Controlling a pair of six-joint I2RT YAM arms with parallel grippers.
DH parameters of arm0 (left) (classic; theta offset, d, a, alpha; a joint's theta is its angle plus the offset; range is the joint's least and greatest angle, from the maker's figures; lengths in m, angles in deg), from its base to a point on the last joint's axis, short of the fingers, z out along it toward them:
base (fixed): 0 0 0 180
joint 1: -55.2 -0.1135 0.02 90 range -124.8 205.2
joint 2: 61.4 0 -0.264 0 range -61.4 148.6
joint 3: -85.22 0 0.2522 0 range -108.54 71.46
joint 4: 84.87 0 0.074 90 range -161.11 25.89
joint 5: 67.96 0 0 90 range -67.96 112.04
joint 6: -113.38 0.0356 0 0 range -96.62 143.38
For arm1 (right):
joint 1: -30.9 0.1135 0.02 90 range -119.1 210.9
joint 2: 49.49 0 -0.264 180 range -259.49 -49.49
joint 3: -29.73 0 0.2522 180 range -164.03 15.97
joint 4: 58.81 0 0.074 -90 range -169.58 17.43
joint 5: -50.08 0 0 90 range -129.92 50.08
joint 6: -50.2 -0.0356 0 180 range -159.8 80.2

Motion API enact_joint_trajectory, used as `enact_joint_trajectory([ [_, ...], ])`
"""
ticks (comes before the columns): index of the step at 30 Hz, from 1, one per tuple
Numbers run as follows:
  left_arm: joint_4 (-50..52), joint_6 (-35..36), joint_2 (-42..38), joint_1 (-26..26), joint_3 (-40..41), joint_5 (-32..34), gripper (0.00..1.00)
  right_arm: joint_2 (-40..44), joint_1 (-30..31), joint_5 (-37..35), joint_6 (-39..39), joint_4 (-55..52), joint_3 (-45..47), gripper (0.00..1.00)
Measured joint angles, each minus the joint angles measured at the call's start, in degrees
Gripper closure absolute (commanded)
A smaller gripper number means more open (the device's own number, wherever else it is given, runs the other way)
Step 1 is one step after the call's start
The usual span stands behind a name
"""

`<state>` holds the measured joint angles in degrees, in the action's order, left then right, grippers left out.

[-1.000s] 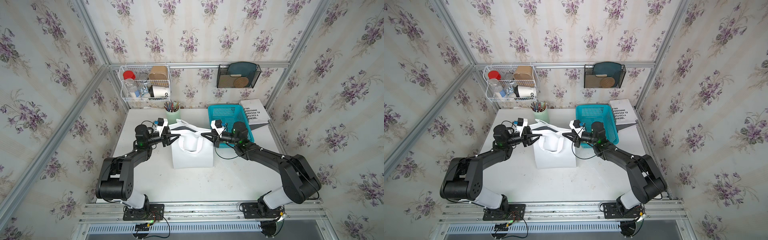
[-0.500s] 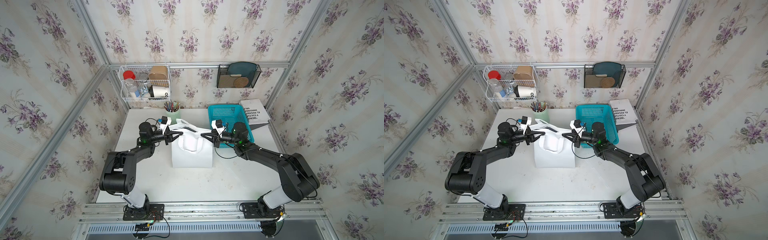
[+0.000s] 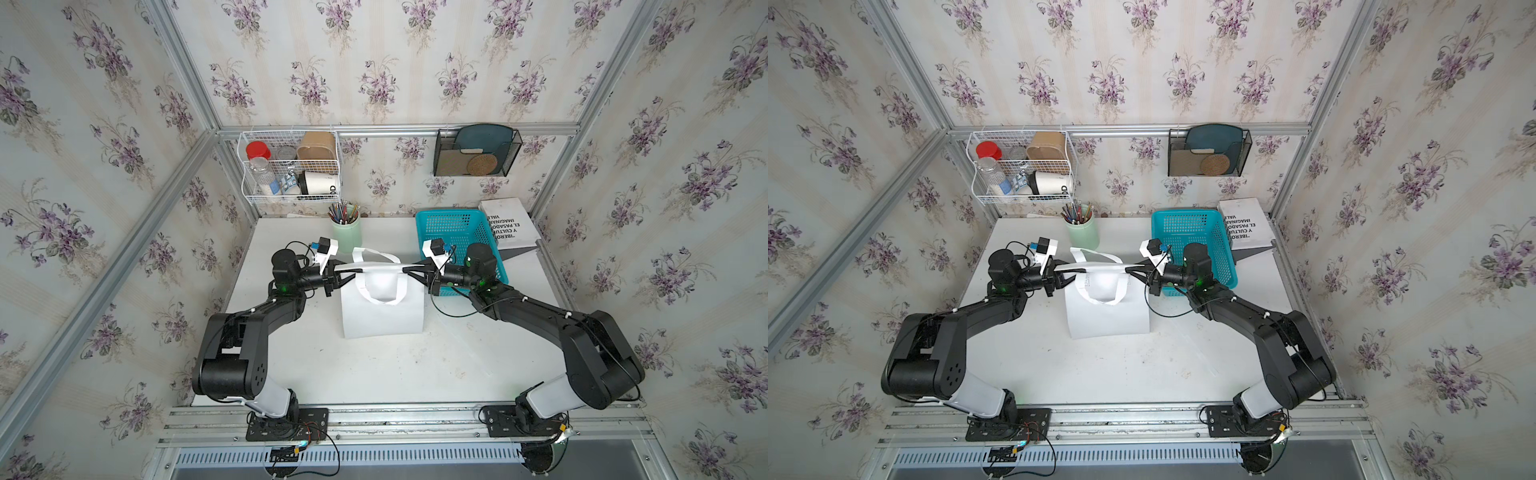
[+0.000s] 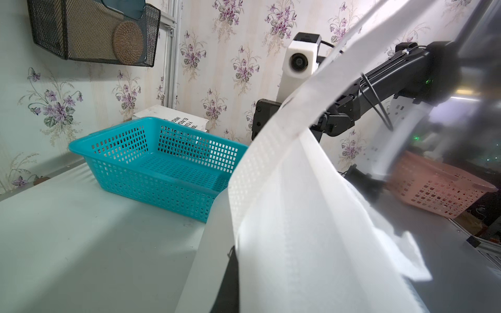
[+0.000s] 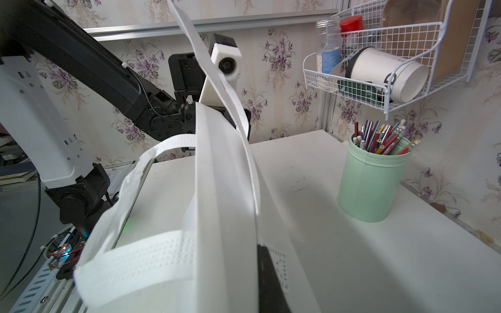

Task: Place the ice pack in the delivery bag
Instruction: Adjust the delivery bag at the center of the board.

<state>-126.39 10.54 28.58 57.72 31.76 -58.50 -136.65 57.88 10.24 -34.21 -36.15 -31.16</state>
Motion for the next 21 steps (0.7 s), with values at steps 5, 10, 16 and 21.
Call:
enact_joint_trajectory([
  [5, 0.0, -1.0, 0.5, -1.7, -0.3, 1.4, 1.00, 1.0, -1.3, -2.8, 1.8, -1.7, 0.0, 0.71],
  [10, 0.0, -0.9, 0.5, -1.5, -0.4, 1.4, 1.00, 3.7, -1.1, -3.0, 3.4, -3.3, 0.2, 0.56],
  [16, 0.4, -0.2, 0.5, -1.5, -0.4, 1.5, 1.00, 6.8, -1.3, -3.7, 4.2, -3.6, 1.0, 0.24],
  [21, 1.1, 0.3, 0.5, -1.4, -0.6, 1.6, 1.00, 6.4, -1.3, -3.7, 7.5, -4.3, 0.0, 0.15],
])
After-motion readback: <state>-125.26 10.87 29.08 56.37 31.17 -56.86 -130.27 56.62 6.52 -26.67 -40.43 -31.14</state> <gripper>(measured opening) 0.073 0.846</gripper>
